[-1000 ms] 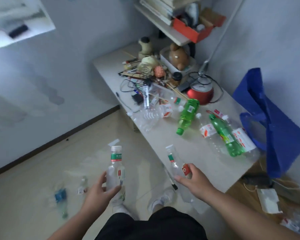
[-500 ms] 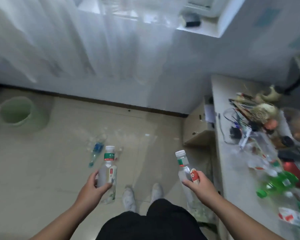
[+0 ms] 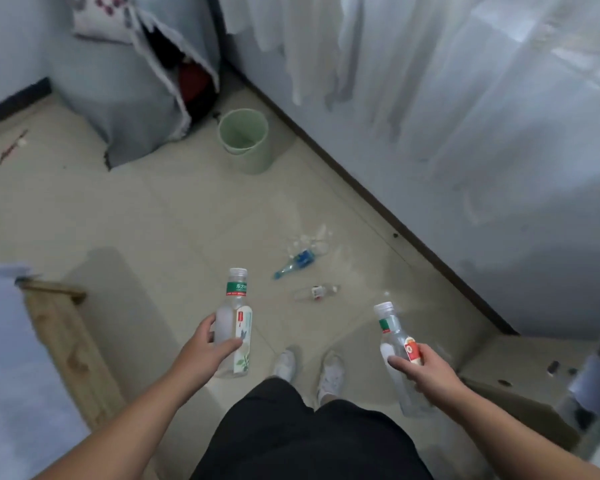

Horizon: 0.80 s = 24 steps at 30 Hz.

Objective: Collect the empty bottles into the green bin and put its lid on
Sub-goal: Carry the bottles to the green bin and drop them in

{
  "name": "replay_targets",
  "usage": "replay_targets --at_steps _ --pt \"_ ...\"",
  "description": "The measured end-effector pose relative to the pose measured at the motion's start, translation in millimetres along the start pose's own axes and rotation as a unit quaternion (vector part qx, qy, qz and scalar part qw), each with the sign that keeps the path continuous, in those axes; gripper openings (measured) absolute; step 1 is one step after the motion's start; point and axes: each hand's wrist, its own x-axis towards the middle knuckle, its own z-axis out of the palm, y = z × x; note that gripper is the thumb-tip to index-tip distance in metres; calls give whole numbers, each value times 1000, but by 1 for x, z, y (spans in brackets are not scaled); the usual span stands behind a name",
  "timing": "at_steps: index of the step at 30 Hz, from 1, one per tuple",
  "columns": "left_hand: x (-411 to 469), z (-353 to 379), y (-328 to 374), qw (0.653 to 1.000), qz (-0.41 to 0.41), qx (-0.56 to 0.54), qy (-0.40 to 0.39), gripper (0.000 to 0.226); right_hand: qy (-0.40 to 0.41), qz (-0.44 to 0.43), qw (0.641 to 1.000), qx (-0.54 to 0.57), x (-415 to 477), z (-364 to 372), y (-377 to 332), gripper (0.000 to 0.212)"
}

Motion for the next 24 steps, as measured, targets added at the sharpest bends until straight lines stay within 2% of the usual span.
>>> replay_targets --at_steps 7,13,19,24 --pt "-19 -51 -60 995 -70 -38 53 79 -53 -97 986 -126 50 28 -141 49" --pt "3 -114 -92 991 -100 -64 68 80 -32 -178 964 -193 88 93 -282 56" --pt "59 -213 -84 992 -92 -62 64 85 -12 -179 959 -218 110 168 -374 56" --pt "120 -298 -46 994 -59 -64 69 78 1 -140 966 -216 120 197 -396 61"
